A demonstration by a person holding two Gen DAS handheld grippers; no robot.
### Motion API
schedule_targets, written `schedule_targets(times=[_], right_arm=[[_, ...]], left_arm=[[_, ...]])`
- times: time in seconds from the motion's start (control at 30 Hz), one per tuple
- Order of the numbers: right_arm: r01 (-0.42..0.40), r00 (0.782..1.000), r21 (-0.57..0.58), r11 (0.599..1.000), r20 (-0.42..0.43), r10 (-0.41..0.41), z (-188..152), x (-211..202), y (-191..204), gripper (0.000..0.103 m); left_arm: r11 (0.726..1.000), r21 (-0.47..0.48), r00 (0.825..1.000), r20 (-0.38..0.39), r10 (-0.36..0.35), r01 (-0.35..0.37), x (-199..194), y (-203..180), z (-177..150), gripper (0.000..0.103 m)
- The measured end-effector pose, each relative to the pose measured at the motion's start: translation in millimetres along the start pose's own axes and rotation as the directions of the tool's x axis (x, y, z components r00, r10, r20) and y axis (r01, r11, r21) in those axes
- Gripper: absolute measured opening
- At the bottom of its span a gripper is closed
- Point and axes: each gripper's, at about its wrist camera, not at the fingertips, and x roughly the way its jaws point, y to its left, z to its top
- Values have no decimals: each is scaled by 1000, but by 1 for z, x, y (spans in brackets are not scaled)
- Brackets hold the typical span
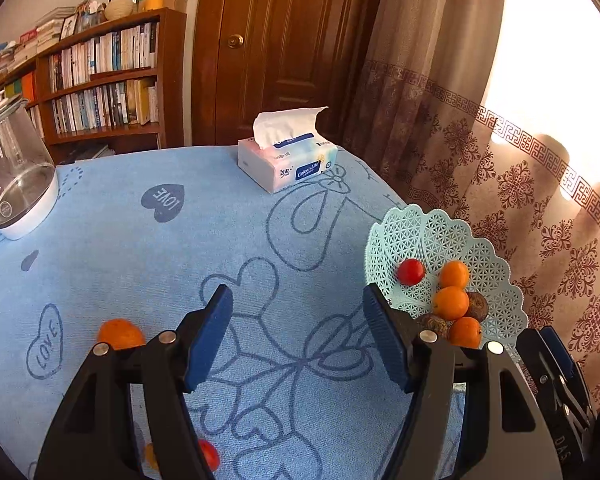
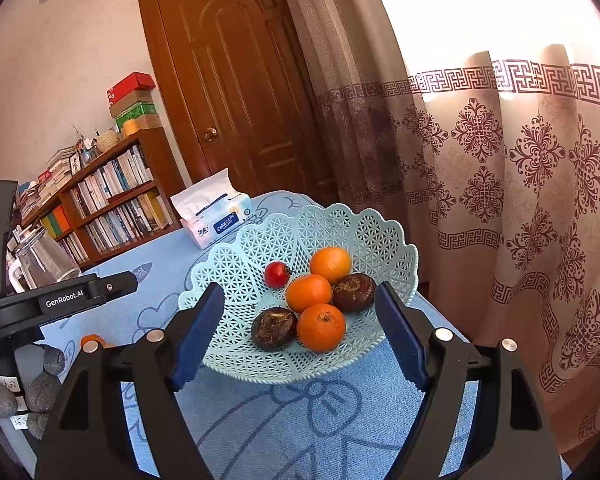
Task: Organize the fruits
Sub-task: 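Move the left tool back to the table and grasp a mandarin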
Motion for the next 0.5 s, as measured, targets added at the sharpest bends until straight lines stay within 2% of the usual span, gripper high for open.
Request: schedule_targets(times=[0.5], right_arm=[[-45, 999, -54, 998, -15, 44, -4, 1, 13, 83]], left_arm=[[987, -110, 992, 29, 124, -120, -28, 76, 1, 67]])
